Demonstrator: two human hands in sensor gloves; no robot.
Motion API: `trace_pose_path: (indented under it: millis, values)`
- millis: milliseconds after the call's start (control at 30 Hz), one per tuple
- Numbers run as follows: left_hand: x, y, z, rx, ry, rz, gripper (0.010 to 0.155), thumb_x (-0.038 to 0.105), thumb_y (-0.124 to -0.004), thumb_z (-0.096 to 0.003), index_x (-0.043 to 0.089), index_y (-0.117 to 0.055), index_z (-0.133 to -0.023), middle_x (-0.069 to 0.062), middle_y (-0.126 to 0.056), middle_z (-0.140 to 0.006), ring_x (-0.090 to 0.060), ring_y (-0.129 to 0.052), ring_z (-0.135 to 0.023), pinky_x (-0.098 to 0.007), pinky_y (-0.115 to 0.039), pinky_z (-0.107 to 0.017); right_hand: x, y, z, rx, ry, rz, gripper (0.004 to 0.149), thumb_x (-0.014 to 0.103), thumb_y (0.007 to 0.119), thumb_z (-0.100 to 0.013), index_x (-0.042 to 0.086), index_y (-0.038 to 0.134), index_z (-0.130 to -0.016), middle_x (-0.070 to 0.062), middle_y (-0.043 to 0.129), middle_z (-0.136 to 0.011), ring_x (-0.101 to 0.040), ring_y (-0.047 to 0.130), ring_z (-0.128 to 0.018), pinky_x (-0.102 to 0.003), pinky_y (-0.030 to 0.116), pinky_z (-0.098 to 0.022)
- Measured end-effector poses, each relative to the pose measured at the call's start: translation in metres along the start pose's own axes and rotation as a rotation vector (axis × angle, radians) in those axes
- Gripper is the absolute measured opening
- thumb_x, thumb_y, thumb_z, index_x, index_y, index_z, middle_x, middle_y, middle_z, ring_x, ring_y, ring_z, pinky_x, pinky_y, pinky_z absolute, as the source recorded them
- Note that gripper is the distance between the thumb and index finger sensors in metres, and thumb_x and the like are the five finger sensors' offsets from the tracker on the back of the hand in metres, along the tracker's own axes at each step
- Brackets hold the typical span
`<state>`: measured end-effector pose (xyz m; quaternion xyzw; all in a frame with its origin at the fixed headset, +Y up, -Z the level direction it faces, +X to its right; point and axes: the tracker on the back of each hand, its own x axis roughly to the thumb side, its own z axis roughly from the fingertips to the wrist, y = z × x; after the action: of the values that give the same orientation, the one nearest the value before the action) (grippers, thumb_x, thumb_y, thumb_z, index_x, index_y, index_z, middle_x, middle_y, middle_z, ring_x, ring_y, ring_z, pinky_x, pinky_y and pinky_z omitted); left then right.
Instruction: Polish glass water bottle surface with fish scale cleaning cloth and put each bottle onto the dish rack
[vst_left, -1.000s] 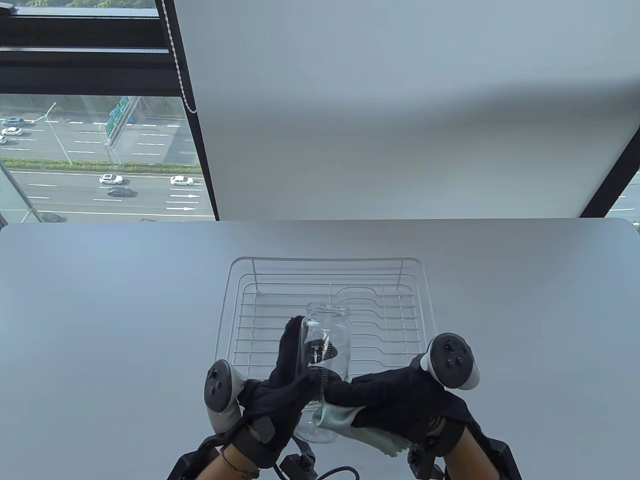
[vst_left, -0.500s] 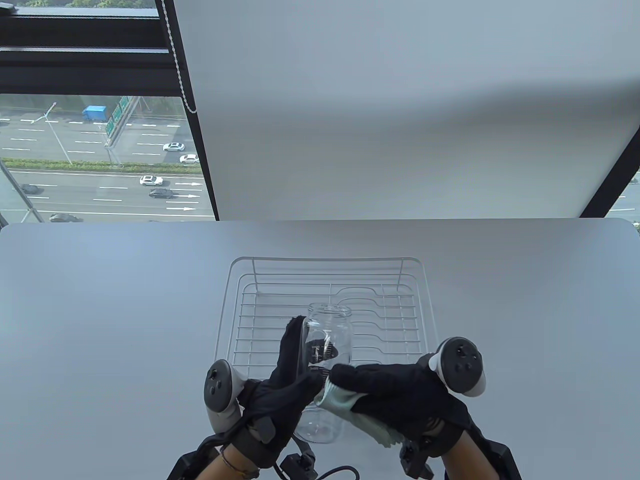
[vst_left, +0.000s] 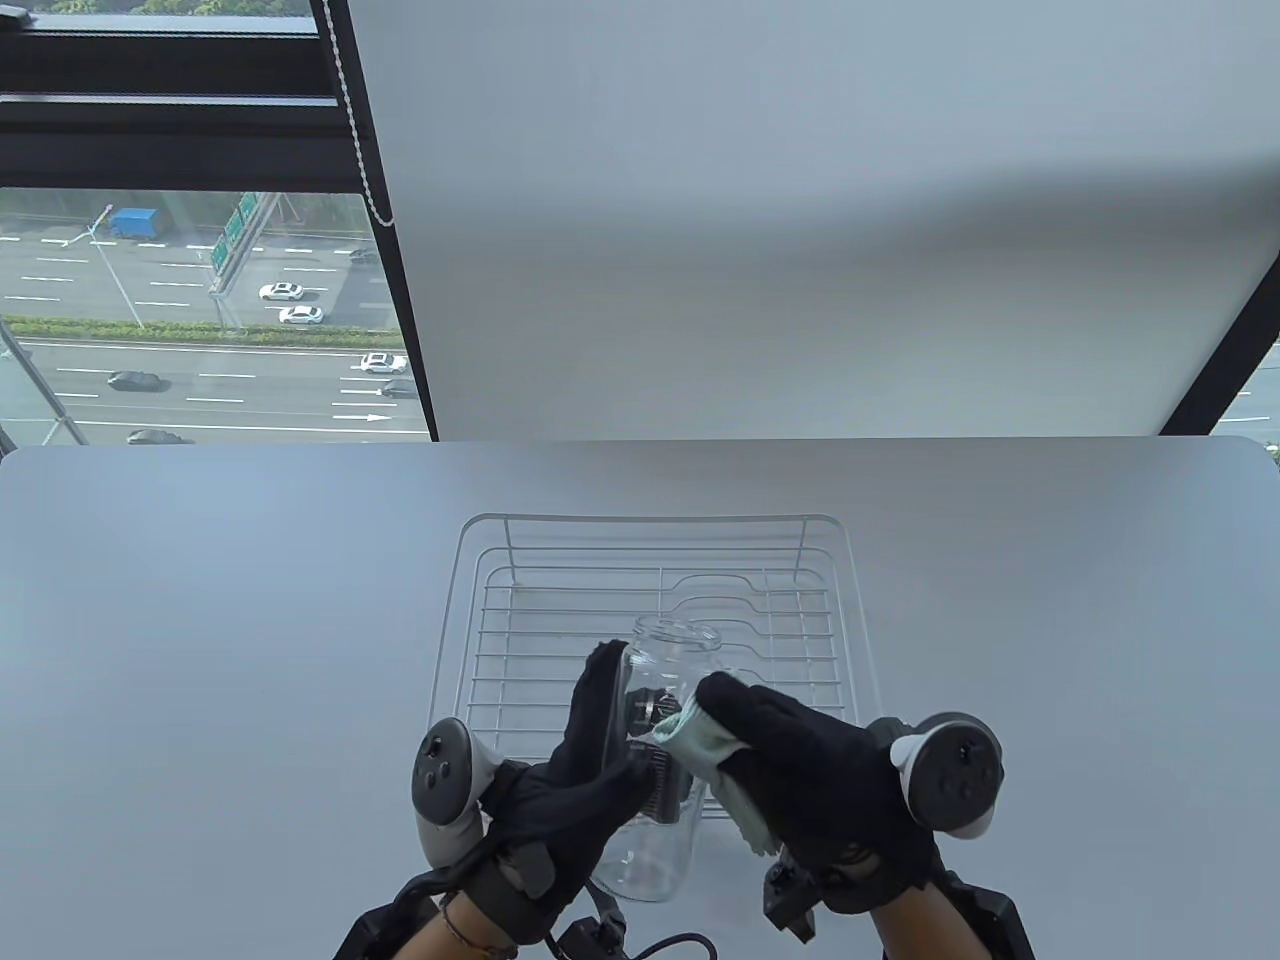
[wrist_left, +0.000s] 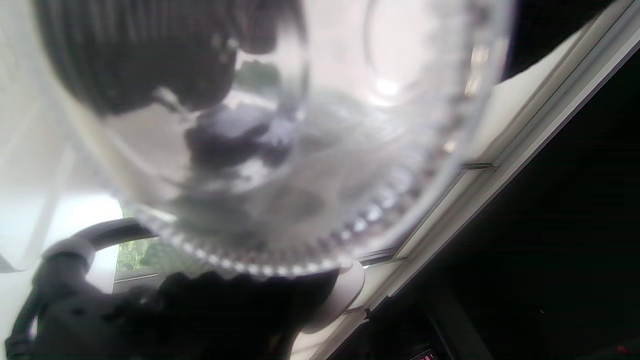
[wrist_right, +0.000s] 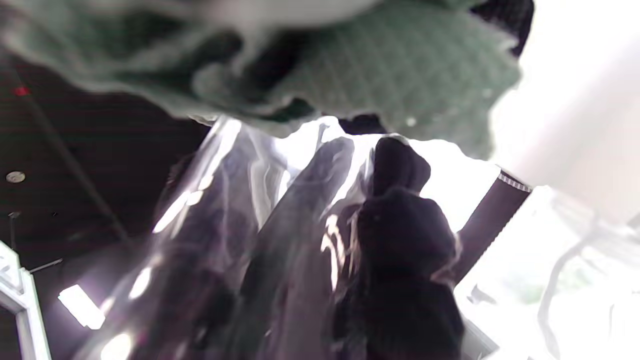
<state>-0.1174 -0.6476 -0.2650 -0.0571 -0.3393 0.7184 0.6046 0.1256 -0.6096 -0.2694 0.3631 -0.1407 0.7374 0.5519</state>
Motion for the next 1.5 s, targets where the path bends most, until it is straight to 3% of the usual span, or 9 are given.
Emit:
trace_pose_path:
  millis: [167, 400, 600, 800, 900, 1033, 1267, 1433, 1500]
  values:
    - [0.000, 0.009, 0.001, 0.079, -0.007, 0.036, 0.092, 0.066, -0.075, -0.0541, 0.029, -0.014, -0.113, -0.024, -0.045, -0.109, -0.052, -0.086, -0.072, -0.062, -0.081, -0.050, -0.004, 0.019, -0.009, 0.597, 0.059, -0.178, 0.050, 0.039, 0.083, -0.054, 0.052, 0.063, -0.098, -0.016, 0.086, -0.067, -0.023, 0.097, -0.046, -0.050, 0.081, -0.044]
    - [-0.002, 0.005, 0.000, 0.008, 0.025, 0.014, 0.092, 0.066, -0.073, -0.0548, 0.028, -0.012, -0.112, -0.024, -0.043, -0.109, -0.052, -0.086, -0.073, -0.061, -0.081, -0.051, -0.005, 0.004, -0.001, 0.025, 0.054, -0.010, 0.053, 0.045, 0.075, -0.055, 0.054, 0.053, -0.103, -0.010, 0.087, -0.073, -0.019, 0.096, -0.051, -0.047, 0.082, -0.048]
    - [-0.002, 0.009, 0.002, 0.063, 0.009, 0.015, 0.092, 0.066, -0.075, -0.0539, 0.028, -0.015, -0.113, -0.024, -0.046, -0.109, -0.052, -0.087, -0.072, -0.061, -0.082, -0.049, -0.006, 0.015, -0.011, 0.584, 0.052, -0.160, 0.050, 0.038, 0.082, -0.054, 0.052, 0.063, -0.098, -0.017, 0.086, -0.069, -0.024, 0.097, -0.048, -0.051, 0.081, -0.046]
    - [-0.005, -0.002, 0.001, -0.021, 0.032, 0.002, 0.092, 0.065, -0.074, -0.0545, 0.028, -0.013, -0.112, -0.024, -0.043, -0.109, -0.052, -0.086, -0.073, -0.061, -0.081, -0.050, -0.002, -0.010, -0.001, -0.018, 0.027, 0.025, 0.052, 0.042, 0.077, -0.055, 0.051, 0.057, -0.102, -0.012, 0.086, -0.075, -0.022, 0.096, -0.054, -0.049, 0.081, -0.050]
    - [-0.003, -0.003, 0.002, 0.042, 0.005, -0.004, 0.092, 0.065, -0.075, -0.0539, 0.029, -0.014, -0.113, -0.024, -0.045, -0.108, -0.053, -0.086, -0.072, -0.062, -0.081, -0.049, 0.001, -0.007, -0.001, 0.077, -0.014, 0.037, 0.053, 0.039, 0.077, -0.055, 0.052, 0.056, -0.102, -0.012, 0.084, -0.076, -0.021, 0.095, -0.055, -0.049, 0.081, -0.051]
    - [-0.002, 0.007, 0.004, 0.097, -0.006, 0.042, 0.092, 0.066, -0.072, -0.0548, 0.028, -0.011, -0.112, -0.024, -0.042, -0.109, -0.052, -0.085, -0.074, -0.061, -0.081, -0.051, 0.001, 0.013, -0.009, 0.538, 0.009, -0.075, 0.051, 0.036, 0.083, -0.054, 0.052, 0.063, -0.098, -0.016, 0.084, -0.073, -0.025, 0.095, -0.053, -0.052, 0.080, -0.049]
    - [0.000, -0.004, 0.005, 0.032, 0.000, -0.009, 0.092, 0.065, -0.073, -0.0549, 0.028, -0.011, -0.112, -0.024, -0.042, -0.109, -0.052, -0.085, -0.074, -0.061, -0.081, -0.051, -0.003, -0.005, -0.002, 0.026, 0.013, -0.004, 0.053, 0.040, 0.077, -0.055, 0.053, 0.056, -0.102, -0.010, 0.085, -0.078, -0.021, 0.096, -0.056, -0.048, 0.081, -0.051]
    - [0.001, 0.005, 0.004, 0.106, -0.031, 0.043, 0.092, 0.066, -0.071, -0.0551, 0.028, -0.010, -0.112, -0.024, -0.041, -0.109, -0.051, -0.085, -0.074, -0.060, -0.081, -0.051, -0.002, 0.015, -0.008, 0.507, 0.010, -0.111, 0.053, 0.037, 0.085, -0.053, 0.054, 0.061, -0.098, -0.015, 0.085, -0.072, -0.023, 0.097, -0.052, -0.050, 0.081, -0.048]
    - [0.000, 0.008, 0.006, 0.104, -0.011, 0.034, 0.092, 0.066, -0.071, -0.0553, 0.028, -0.010, -0.112, -0.024, -0.041, -0.109, -0.051, -0.085, -0.074, -0.060, -0.081, -0.051, -0.003, 0.018, -0.010, 0.531, 0.009, -0.097, 0.055, 0.036, 0.087, -0.051, 0.054, 0.063, -0.096, -0.015, 0.086, -0.071, -0.023, 0.098, -0.051, -0.050, 0.082, -0.048]
